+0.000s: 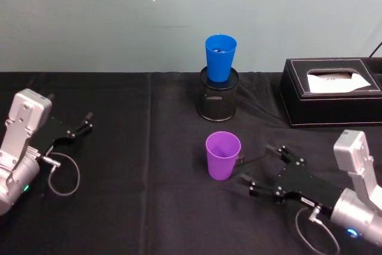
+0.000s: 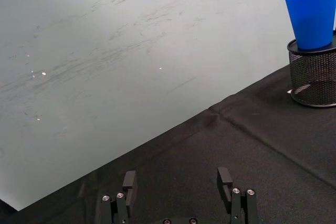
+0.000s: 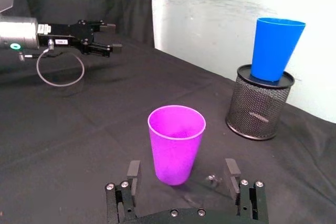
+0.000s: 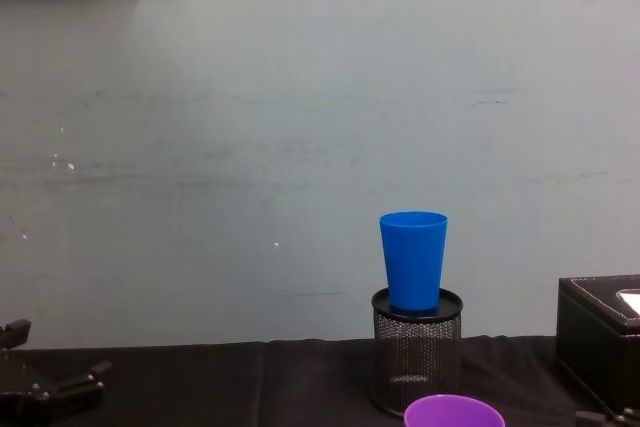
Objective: Pick up one cup with a gripper and tap it against the other cup.
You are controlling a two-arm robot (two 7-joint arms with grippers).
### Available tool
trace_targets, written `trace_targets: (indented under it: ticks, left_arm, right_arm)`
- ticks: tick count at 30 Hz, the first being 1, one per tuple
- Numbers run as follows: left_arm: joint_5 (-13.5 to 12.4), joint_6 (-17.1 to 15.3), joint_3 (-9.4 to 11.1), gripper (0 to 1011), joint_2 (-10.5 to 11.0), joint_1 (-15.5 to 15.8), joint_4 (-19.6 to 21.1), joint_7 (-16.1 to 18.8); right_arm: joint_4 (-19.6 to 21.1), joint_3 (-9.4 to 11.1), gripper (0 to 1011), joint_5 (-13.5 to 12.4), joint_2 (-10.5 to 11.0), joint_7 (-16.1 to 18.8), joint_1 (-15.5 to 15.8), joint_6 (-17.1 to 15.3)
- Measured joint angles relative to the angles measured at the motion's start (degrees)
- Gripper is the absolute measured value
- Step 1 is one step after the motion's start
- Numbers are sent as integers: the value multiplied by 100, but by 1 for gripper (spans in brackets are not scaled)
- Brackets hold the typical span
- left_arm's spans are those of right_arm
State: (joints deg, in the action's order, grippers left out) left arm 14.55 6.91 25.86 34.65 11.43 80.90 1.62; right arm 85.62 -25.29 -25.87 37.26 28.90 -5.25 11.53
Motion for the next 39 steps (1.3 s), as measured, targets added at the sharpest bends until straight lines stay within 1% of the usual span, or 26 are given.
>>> trace_targets:
  ticks: [4, 5, 7, 10, 16, 17, 25, 32, 39]
  left_arm:
    - [0, 0, 0, 1000, 0, 0, 0, 0]
    - [0, 0, 0, 1000, 0, 0, 0, 0]
    - [0, 0, 0, 1000, 0, 0, 0, 0]
    - [0, 0, 0, 1000, 0, 0, 0, 0]
    - [0, 0, 0, 1000, 0, 0, 0, 0]
    - [0, 0, 0, 1000, 0, 0, 0, 0]
    - [0, 0, 0, 1000, 0, 0, 0, 0]
    - [0, 0, 0, 1000, 0, 0, 0, 0]
    - [0, 0, 0, 1000, 0, 0, 0, 0]
  right_arm:
    - [-70, -20, 1000, -12, -148, 66, -132, -206]
    - [-70, -20, 1000, -12, -148, 66, -132, -206]
    - [-139, -41, 1000, 25, -248, 86, -215, -308]
    - [-255, -70, 1000, 89, -357, 121, -311, -361]
    - [-512, -115, 1000, 237, -565, 225, -510, -354]
    - [-512, -115, 1000, 237, -565, 225, -510, -354]
    - [-875, -127, 1000, 393, -859, 355, -733, -261]
    - [-1052, -97, 1000, 437, -1025, 465, -824, -181]
    - [-1174, -52, 1000, 446, -1145, 528, -899, -178]
